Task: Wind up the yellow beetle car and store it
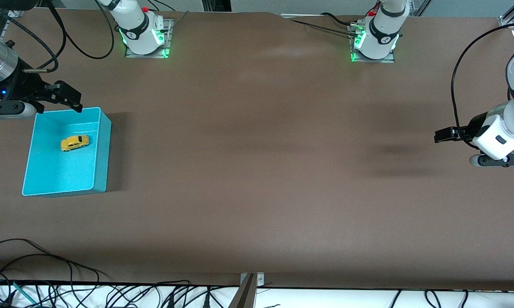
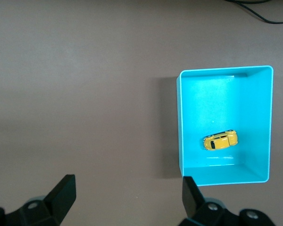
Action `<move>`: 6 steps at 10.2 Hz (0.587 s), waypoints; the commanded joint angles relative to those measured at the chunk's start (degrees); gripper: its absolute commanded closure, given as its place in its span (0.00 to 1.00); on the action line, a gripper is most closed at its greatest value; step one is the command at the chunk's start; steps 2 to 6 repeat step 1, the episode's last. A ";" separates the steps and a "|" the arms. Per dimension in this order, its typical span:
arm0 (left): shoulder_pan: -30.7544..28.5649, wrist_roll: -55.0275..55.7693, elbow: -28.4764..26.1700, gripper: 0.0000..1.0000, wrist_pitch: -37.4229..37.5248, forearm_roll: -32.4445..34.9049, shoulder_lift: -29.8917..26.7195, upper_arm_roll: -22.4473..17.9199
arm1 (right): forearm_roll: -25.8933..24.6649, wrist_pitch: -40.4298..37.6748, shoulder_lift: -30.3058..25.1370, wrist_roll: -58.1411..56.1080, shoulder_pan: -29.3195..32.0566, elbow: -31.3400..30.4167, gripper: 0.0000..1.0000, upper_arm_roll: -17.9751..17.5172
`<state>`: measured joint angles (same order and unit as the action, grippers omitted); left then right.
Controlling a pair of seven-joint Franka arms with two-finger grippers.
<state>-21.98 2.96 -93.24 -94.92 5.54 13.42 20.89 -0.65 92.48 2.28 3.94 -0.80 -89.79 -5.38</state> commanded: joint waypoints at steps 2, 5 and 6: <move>-0.17 -1.46 0.61 0.00 0.97 -1.41 0.20 -0.15 | 0.13 -1.43 0.88 -0.51 -0.07 2.08 0.00 0.19; -0.17 -1.46 0.61 0.00 0.97 -1.41 0.20 -0.15 | 0.13 -1.43 0.88 -0.51 -0.07 2.08 0.00 0.19; -0.17 -1.46 0.61 0.00 0.97 -1.41 0.20 -0.15 | 0.13 -1.43 0.88 -0.51 -0.07 2.08 0.00 0.19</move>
